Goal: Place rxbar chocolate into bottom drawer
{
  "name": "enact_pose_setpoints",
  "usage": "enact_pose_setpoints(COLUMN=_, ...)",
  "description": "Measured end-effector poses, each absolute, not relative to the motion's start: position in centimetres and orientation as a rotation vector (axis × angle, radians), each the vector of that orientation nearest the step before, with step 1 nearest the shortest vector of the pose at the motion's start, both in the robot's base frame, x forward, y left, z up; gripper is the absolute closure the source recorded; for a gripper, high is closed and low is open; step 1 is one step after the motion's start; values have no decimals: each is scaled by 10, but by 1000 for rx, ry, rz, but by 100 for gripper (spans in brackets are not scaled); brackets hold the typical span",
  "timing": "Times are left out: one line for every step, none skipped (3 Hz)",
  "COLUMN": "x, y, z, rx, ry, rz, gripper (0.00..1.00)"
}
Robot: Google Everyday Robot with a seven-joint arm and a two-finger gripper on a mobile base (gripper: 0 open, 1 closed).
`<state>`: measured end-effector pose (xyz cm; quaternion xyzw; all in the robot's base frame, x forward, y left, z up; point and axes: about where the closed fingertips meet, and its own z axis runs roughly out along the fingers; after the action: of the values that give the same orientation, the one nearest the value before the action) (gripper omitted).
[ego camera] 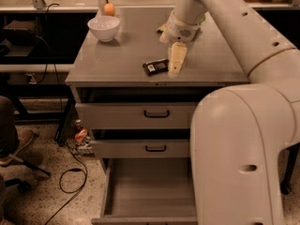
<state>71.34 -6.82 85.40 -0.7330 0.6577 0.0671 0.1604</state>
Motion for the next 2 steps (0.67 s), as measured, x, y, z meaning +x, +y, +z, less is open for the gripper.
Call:
enact_pose_setpoints(x=724, y=-61, z=844, rx=-2104, ry=1876, rz=211, gripper=0)
enact_pose_setpoints(x=733, y=-56, z=835, rx=-2103, ry=1876, rz=233, gripper=0)
